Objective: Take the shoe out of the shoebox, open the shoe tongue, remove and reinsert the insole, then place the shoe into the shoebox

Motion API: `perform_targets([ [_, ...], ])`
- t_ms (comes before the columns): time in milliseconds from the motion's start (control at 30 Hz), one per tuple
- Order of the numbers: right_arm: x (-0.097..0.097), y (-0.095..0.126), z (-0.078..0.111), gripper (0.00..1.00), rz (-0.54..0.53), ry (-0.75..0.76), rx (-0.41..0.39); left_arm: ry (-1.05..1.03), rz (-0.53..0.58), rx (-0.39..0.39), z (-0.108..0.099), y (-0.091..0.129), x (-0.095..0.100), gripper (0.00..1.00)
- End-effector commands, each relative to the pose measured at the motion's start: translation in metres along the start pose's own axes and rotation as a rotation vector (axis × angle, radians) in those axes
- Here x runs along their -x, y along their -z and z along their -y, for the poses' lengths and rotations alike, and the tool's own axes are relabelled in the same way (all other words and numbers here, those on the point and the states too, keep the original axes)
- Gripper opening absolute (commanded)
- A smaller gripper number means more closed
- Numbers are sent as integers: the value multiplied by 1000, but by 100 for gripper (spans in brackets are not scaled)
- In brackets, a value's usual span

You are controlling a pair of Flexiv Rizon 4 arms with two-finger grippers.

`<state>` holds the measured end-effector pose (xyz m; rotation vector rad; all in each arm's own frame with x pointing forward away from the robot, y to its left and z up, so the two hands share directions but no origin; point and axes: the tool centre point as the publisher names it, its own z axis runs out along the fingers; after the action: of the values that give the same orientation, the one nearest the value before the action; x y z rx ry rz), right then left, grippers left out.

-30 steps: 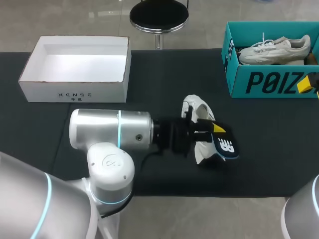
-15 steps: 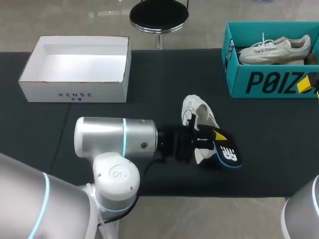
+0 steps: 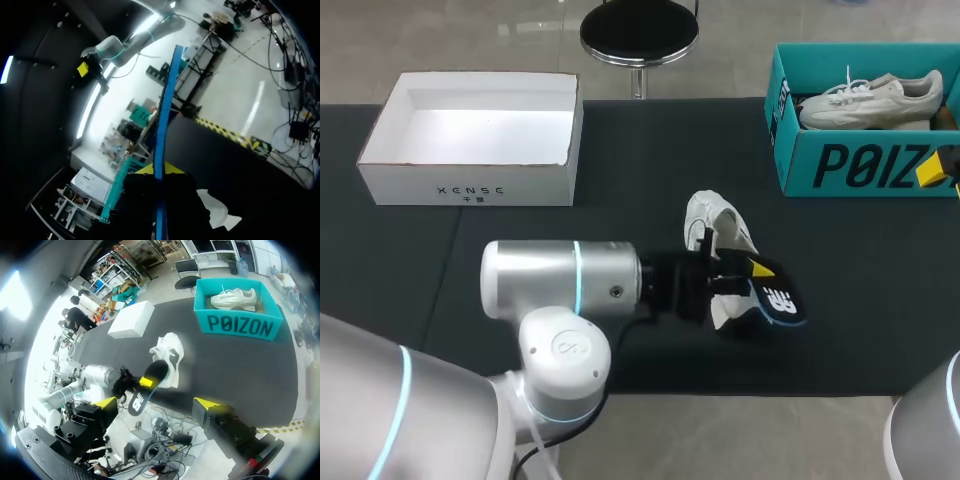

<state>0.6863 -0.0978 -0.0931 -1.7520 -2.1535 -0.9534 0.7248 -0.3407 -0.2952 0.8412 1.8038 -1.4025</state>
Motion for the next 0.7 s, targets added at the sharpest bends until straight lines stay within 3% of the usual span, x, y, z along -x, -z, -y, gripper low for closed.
perform_targets([
  [33, 0, -1, -1, 100, 1, -1, -3, -6, -14, 8, -3, 5, -2, 0],
  [467, 0, -1, -1, 100, 1, -1, -3, -88, -24, 75, -46, 11, 4, 0],
  [700, 0, -1, -1, 100, 1, -1, -3, -61, -2, 49, -47, 6, 12, 0],
])
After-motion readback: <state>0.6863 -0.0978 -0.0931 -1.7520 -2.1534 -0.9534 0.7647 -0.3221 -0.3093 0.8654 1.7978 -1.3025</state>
